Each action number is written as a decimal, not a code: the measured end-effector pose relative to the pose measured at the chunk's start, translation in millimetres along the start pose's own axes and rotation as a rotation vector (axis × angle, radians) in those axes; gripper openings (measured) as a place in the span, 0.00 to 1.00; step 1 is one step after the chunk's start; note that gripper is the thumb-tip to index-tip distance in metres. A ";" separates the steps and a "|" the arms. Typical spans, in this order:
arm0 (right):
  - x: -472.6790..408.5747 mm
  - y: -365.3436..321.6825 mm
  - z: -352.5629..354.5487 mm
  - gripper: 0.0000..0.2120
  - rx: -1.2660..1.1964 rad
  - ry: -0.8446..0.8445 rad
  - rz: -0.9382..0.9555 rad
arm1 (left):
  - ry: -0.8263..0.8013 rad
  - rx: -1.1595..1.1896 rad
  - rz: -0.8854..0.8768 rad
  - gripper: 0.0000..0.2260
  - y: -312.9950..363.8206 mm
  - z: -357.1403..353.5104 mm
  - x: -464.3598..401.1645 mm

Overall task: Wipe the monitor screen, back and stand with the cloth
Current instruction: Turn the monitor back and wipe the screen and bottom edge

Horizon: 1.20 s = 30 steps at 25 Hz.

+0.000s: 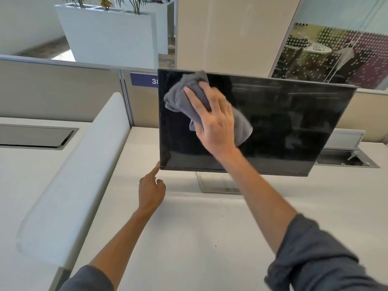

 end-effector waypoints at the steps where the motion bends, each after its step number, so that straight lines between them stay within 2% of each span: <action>1: -12.6 8.6 -5.1 0.24 0.055 -0.072 0.089 | -0.002 0.000 0.023 0.28 0.1 -1.1 2.2; 4: 2.4 -0.4 -43.2 0.25 0.074 -0.311 0.294 | -0.023 -0.004 0.066 0.28 3.9 -1.4 5.4; 8: 90.9 -61.1 -89.2 0.28 -0.047 -0.519 0.437 | -0.021 -0.044 0.019 0.28 1.6 -1.1 -0.5; 11: 122.6 -77.1 -96.0 0.31 -0.037 -0.546 0.500 | -0.036 -0.086 0.051 0.26 -2.2 -1.4 2.3; 14: 88.2 -57.4 -85.6 0.29 0.046 -0.493 0.596 | -0.058 -0.104 0.064 0.27 -1.4 -1.2 7.0; 16: 35.4 -34.3 -73.8 0.28 0.117 -0.411 0.522 | -0.061 -0.120 0.058 0.27 -1.1 -1.2 7.8; 20: -53.1 -2.1 -54.1 0.29 0.173 -0.228 0.239 | -0.045 -0.127 0.105 0.26 -0.8 -1.9 10.7; 25: -48.8 -21.7 -67.1 0.29 0.092 -0.219 0.124 | -0.029 -0.137 0.093 0.27 -1.5 -3.0 10.7; 30: -30.1 19.4 -44.4 0.29 0.118 -0.147 -0.084 | -0.013 -0.235 0.117 0.29 0.0 -11.9 9.6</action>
Point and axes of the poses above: each hand's wrist, its own x-axis away from the middle knuckle, its own z-axis out of the back of the hand, y = z × x, the point moved 7 cm from there along -x, towards the middle knuckle, and after that the axes turned 14 degrees about z, right-handed, at the moved point
